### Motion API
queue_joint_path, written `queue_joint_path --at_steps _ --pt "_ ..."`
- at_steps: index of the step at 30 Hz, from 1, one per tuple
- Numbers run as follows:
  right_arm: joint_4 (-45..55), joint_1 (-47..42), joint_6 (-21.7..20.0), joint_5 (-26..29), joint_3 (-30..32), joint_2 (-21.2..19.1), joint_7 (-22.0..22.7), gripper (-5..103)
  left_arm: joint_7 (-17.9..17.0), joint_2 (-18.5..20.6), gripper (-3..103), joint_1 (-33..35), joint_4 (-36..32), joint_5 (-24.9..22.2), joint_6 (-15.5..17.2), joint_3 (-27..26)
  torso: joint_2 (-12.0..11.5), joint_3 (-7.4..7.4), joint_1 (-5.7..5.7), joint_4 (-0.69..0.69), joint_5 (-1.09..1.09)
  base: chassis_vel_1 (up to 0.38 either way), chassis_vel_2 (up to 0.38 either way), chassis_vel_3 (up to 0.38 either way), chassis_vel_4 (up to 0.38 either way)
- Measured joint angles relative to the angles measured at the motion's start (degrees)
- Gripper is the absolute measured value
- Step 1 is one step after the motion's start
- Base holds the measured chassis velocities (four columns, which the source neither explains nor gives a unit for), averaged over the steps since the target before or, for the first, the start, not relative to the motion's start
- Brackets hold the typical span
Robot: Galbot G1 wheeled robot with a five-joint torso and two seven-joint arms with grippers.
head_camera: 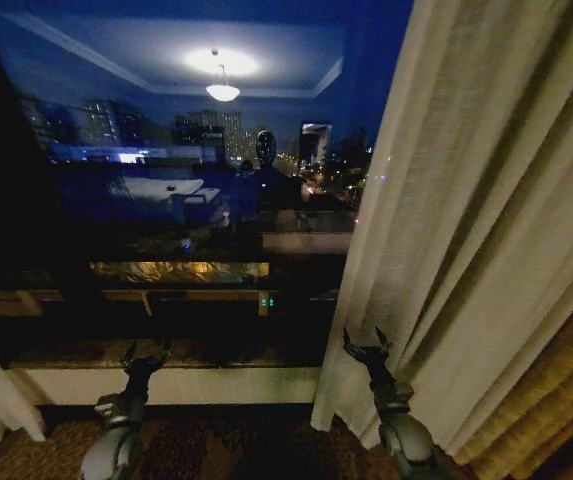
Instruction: Open the curtains by pulling them apart, changing their state from closed to fully open.
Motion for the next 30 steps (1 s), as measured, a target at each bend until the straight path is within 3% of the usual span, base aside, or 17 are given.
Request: queue_joint_path --at_steps 18,30 --pt "-5.1 9.6 -3.9 2.2 -4.5 -0.5 5.0 100 0.0 0.0 100 0.0 0.0 0.0 0.0 0.0 0.0 0.00 0.01 0.02 -0.02 -0.005 -0.002 0.007 0.001" --pt "-10.5 15.6 -5.4 3.7 -8.5 -0.2 5.8 100 0.0 0.0 100 0.0 0.0 0.0 0.0 0.0 0.0 0.00 0.01 0.02 -0.01 0.000 0.000 0.000 0.000"
